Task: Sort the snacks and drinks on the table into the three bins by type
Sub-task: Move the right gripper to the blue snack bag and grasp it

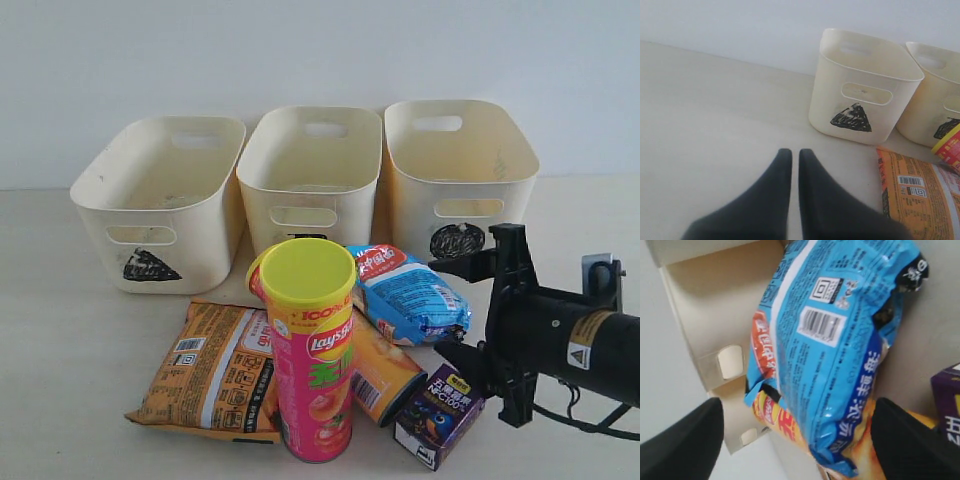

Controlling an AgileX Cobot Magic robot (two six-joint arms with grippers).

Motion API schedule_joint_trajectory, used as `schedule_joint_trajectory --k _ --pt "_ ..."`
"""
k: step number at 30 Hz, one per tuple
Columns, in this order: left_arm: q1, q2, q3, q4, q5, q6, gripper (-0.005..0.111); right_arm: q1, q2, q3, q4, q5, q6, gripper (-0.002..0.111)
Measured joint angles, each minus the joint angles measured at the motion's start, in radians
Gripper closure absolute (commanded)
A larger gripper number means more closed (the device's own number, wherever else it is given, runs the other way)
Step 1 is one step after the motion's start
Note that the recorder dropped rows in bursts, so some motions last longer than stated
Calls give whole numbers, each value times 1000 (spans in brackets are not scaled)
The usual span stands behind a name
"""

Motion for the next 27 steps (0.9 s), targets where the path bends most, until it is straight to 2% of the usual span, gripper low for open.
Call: schedule_joint_trajectory --k 4,12,27 --pt "0 0 0 0 0 0 102 0 92 -2 63 -39 -2 35" --pt "0 0 0 0 0 0 102 0 202 -85 70 -72 -2 35" --pt "0 0 0 0 0 0 102 0 216 -244 30 160 -13 35"
